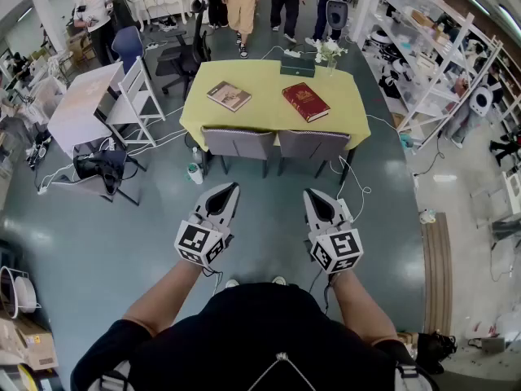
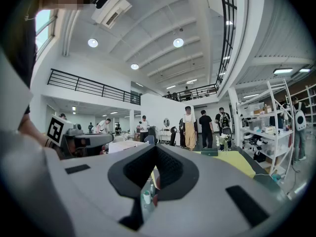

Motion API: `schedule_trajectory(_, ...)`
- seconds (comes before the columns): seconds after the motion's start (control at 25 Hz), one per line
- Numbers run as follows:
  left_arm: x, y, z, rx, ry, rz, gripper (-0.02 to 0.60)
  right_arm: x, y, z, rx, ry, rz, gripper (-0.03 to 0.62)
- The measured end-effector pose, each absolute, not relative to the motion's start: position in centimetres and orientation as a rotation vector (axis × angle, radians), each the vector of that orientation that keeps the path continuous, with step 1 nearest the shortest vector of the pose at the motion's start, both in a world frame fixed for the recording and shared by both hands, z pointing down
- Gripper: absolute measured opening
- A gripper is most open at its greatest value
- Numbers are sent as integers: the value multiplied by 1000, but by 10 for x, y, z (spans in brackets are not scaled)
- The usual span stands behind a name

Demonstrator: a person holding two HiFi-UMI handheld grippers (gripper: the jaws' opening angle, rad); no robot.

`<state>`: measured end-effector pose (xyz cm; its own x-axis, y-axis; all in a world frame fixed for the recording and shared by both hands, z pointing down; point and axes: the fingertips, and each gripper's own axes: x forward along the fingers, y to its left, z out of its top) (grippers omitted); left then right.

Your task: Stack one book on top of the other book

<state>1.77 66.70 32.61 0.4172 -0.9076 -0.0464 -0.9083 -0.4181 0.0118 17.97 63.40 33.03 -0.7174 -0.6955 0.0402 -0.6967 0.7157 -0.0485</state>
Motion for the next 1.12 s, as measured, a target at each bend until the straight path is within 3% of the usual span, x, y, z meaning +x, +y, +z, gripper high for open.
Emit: schedule_trajectory(1.12, 87, 632, 346, -2661, 1705, 133, 9, 237, 589, 362, 1059, -2980, 282, 14)
